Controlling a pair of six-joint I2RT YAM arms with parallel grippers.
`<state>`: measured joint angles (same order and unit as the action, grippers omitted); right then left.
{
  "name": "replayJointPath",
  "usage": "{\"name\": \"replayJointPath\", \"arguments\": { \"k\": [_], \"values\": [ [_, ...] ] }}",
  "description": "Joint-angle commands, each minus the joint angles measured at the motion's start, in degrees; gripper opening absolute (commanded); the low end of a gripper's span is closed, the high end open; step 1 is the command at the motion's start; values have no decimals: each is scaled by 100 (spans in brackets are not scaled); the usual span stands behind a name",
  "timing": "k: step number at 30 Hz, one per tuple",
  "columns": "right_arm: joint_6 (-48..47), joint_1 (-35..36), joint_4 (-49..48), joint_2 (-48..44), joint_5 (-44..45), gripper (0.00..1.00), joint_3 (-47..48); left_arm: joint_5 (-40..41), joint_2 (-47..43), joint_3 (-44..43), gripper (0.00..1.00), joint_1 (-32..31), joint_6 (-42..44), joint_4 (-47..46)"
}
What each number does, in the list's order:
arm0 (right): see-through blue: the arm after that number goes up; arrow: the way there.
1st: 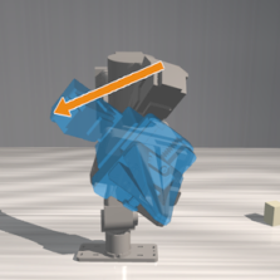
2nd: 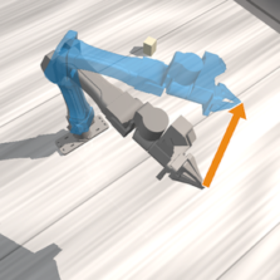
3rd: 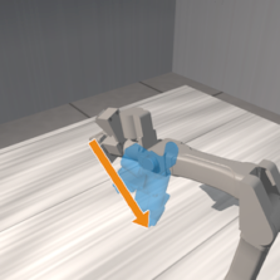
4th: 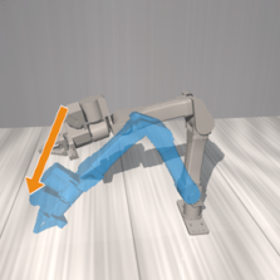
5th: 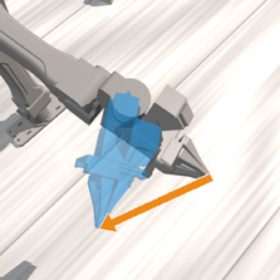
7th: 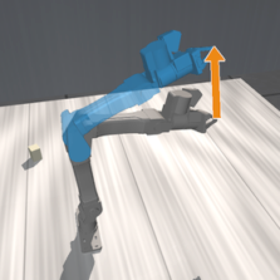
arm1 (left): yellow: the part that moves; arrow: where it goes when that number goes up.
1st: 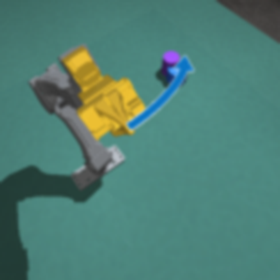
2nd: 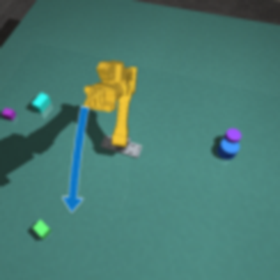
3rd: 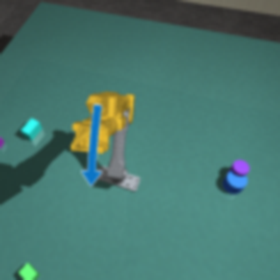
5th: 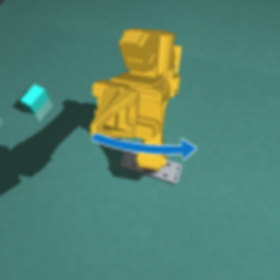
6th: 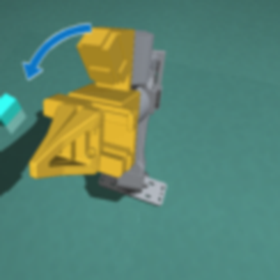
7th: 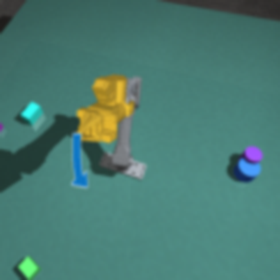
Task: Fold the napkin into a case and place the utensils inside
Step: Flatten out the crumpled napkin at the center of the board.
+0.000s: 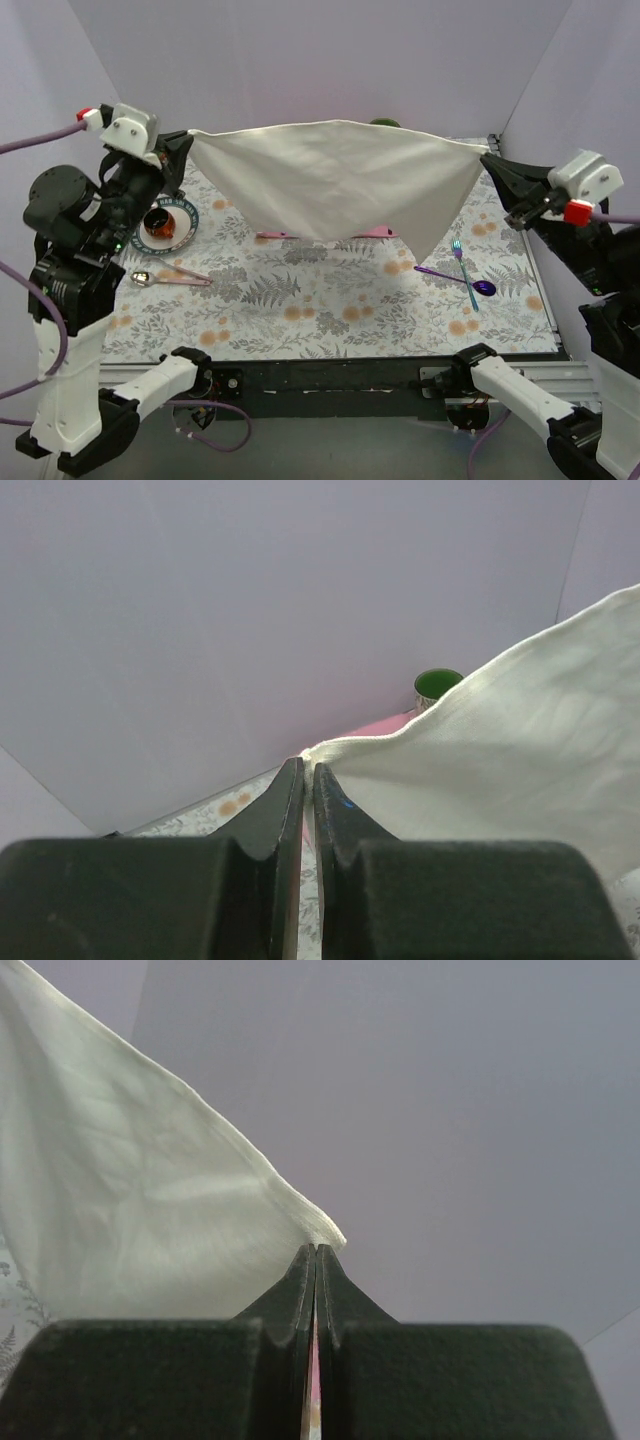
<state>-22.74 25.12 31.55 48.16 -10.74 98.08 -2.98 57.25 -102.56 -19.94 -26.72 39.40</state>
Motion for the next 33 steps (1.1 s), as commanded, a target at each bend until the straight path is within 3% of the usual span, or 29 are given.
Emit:
{"name": "replayJointPath", "arguments": {
  "k": [1,9,12,17,21,27,33],
  "values": [
    [-46,-25,-45,-158,-603,1,167,-290,-443,61,0,8,229,-143],
    [542,-385,702,-360,-1501,1,220,-757,-733,-316,0,8,185,1050],
    [648,-394,616,-517,-958,1,-253,-546,-698,-212,0,8,211,1428],
    [692,-394,89,-668,132,1,-1527,130,-558,858,0,8,167,1352],
    [806,-394,-499,-571,248,1,-2659,956,-180,1773,0,8,193,792],
    [807,-394,-1378,-220,695,1,-3646,1309,101,3240,0,17,62,-544],
    [710,-403,-2301,236,942,1,-4376,1379,549,4147,0,34,62,-1731]
  ]
}}
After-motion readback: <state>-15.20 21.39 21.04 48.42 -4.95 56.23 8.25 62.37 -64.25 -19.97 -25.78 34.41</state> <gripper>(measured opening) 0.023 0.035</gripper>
